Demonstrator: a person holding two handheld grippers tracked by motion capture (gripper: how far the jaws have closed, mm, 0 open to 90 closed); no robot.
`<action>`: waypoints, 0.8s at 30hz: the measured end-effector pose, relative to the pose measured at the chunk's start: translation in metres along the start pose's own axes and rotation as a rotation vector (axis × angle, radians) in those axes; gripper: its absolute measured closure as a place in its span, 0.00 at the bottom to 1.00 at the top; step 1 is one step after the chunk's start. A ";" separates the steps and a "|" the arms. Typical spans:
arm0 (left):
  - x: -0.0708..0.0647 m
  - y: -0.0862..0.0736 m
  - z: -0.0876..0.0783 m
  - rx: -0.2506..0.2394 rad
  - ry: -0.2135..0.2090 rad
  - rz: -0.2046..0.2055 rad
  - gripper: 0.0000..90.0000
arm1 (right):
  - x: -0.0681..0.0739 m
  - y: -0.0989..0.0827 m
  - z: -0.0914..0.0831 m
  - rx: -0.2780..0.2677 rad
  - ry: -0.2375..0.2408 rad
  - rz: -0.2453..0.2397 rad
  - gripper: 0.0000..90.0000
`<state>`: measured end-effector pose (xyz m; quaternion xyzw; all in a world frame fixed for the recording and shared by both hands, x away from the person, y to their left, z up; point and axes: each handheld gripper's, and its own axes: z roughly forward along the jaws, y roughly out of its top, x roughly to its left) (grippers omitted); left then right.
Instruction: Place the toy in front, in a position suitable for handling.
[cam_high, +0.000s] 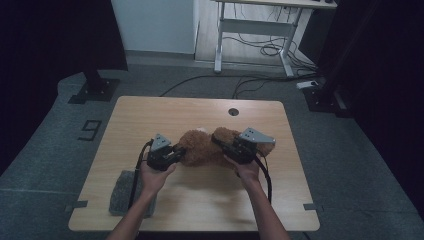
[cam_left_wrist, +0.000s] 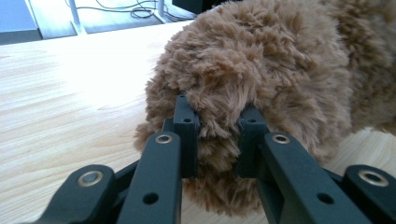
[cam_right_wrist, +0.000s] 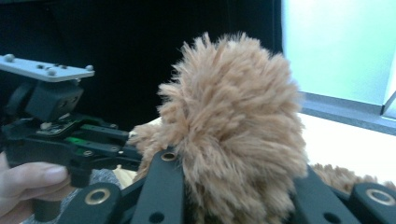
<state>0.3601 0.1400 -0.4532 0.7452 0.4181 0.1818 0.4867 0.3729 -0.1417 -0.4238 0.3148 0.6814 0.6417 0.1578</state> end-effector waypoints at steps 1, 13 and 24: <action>0.000 0.000 0.000 0.000 0.000 0.000 0.83 | 0.001 0.000 0.001 0.001 0.001 -0.003 0.84; 0.013 -0.016 0.012 0.075 0.037 -0.015 0.84 | 0.007 -0.019 0.020 0.066 -0.029 -0.017 0.83; 0.019 -0.028 0.022 0.130 0.043 -0.031 0.82 | -0.010 -0.042 0.030 0.107 -0.031 0.050 0.80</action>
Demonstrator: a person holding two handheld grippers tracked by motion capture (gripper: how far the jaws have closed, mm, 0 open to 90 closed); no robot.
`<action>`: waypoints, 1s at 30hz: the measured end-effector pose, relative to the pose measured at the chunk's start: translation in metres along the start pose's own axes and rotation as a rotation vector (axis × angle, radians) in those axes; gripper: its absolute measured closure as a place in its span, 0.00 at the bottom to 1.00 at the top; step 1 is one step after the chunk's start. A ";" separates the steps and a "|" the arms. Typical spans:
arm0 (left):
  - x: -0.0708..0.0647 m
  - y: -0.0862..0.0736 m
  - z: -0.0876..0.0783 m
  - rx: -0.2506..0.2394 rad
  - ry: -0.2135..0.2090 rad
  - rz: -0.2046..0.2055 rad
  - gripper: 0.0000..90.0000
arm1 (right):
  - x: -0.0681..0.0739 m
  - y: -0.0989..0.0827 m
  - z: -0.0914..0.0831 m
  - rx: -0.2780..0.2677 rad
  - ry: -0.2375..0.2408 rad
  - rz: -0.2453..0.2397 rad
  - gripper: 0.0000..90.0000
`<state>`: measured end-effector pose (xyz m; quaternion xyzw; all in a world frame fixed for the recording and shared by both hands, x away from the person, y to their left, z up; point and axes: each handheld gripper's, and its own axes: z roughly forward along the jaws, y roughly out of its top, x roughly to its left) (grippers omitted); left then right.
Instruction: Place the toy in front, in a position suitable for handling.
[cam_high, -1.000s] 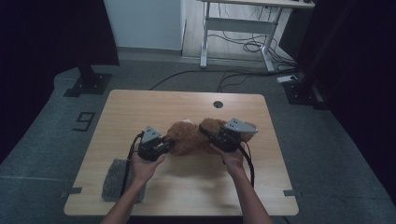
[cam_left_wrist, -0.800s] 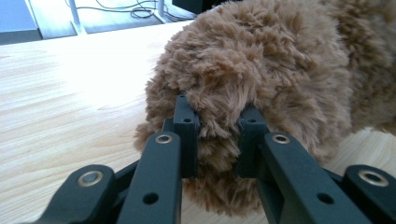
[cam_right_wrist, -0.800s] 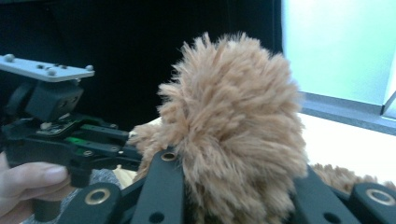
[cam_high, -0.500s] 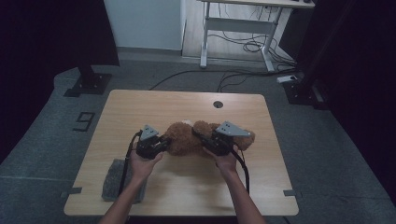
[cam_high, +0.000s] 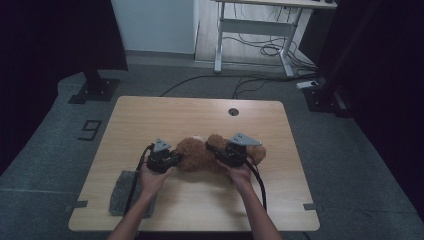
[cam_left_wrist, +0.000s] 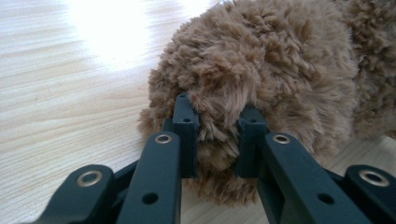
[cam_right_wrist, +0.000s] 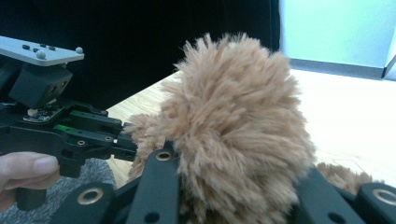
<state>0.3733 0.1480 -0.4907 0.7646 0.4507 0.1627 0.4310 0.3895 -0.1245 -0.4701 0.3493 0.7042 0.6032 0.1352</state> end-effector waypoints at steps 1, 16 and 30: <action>0.000 0.000 -0.001 -0.003 0.003 -0.005 0.81 | 0.000 0.000 0.000 0.002 -0.003 -0.002 0.80; 0.005 -0.018 -0.048 -0.006 0.026 -0.068 0.43 | 0.006 -0.006 -0.016 0.048 -0.080 -0.034 0.52; 0.006 -0.056 -0.091 -0.038 0.025 -0.071 0.38 | 0.013 -0.010 -0.041 0.059 -0.136 0.008 0.20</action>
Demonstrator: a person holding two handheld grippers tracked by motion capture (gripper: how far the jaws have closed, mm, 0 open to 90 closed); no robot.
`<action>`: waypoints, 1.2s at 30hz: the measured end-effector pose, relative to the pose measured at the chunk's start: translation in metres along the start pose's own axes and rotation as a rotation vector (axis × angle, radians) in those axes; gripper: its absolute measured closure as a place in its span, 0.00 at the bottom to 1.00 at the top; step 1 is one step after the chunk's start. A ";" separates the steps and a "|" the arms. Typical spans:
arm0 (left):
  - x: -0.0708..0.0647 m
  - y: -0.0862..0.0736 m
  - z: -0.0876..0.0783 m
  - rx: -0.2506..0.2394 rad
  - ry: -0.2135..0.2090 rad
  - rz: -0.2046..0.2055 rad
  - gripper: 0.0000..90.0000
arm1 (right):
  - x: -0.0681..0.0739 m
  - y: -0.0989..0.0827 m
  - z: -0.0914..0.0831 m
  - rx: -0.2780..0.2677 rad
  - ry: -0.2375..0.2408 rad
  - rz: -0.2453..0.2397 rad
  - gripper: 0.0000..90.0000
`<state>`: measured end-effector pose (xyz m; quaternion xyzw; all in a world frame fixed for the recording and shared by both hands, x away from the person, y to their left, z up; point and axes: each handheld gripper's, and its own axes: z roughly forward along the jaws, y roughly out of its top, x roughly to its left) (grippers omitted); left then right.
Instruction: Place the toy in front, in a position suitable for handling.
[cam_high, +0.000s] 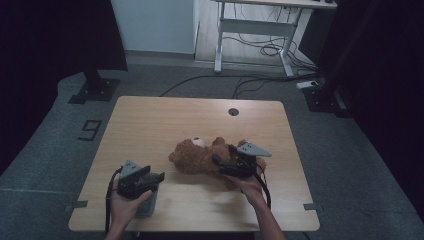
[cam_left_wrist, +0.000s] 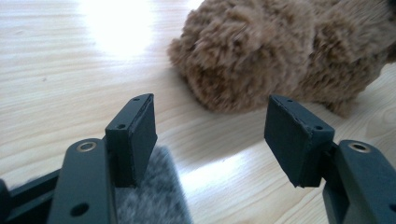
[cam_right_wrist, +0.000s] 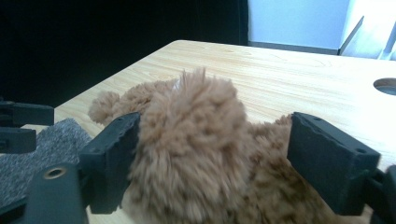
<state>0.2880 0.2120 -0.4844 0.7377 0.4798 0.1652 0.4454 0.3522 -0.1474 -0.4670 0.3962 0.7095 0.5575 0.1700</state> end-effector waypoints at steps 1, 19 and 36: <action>0.000 0.000 0.000 0.000 0.000 0.000 0.37 | 0.000 0.000 0.000 0.000 0.000 0.000 0.20; 0.022 -0.027 -0.023 0.061 0.054 -0.052 0.33 | -0.041 -0.034 -0.085 -0.086 -0.204 0.045 0.16; 0.030 -0.038 -0.020 0.101 0.071 -0.066 0.30 | -0.067 -0.065 -0.072 0.010 -0.191 0.144 0.16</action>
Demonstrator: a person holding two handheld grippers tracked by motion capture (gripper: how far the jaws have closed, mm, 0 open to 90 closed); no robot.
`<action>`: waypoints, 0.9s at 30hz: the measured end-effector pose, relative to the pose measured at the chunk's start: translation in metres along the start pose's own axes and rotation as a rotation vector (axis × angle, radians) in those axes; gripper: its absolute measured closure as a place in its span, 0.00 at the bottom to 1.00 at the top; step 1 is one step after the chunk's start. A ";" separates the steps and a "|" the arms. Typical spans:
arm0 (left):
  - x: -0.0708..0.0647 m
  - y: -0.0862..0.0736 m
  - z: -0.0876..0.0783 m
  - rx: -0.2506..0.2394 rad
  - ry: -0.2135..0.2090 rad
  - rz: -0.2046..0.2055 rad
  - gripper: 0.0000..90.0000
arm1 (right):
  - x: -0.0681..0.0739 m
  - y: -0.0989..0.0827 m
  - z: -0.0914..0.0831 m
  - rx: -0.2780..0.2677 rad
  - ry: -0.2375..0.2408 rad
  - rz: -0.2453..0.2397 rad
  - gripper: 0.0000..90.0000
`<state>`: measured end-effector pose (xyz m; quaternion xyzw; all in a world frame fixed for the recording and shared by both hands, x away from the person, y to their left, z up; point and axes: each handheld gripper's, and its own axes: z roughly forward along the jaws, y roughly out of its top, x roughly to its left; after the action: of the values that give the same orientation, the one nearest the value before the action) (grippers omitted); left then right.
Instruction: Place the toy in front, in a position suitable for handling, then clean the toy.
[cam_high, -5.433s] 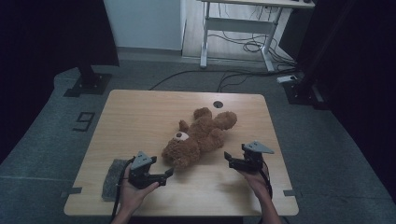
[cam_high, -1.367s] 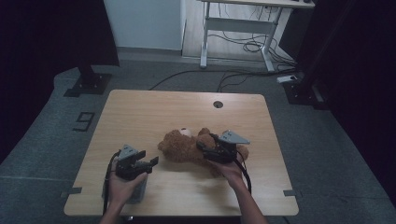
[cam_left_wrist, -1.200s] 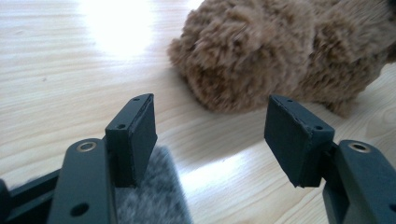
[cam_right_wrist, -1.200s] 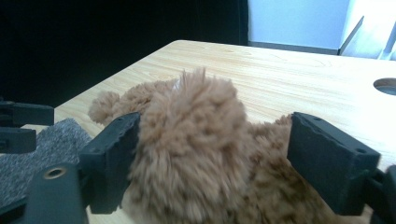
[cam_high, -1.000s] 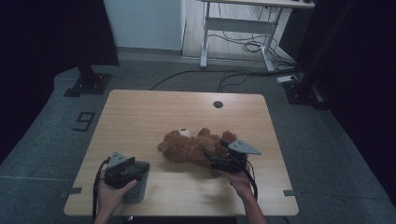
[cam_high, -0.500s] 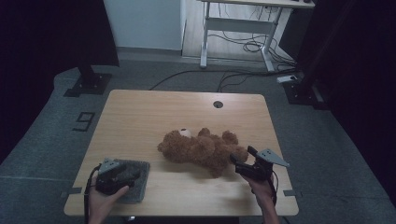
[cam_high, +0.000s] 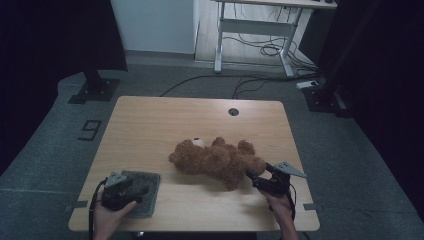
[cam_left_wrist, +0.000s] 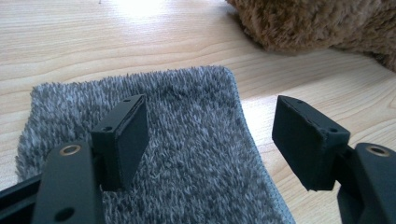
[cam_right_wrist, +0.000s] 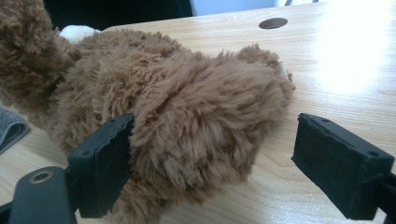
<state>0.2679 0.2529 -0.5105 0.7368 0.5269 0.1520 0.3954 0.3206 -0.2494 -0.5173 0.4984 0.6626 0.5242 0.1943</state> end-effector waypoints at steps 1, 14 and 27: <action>0.000 0.000 0.001 0.001 0.002 -0.001 0.30 | 0.000 0.000 0.000 -0.001 0.002 0.001 0.16; -0.010 -0.008 0.025 0.062 0.017 0.069 0.27 | 0.001 -0.001 0.002 -0.003 0.005 0.005 0.16; -0.024 -0.016 0.044 0.078 0.134 0.139 0.23 | 0.003 -0.002 0.003 0.002 -0.001 0.004 0.16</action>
<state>0.2759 0.2148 -0.5456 0.7747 0.5053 0.2072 0.3188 0.3206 -0.2457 -0.5197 0.5000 0.6621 0.5238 0.1932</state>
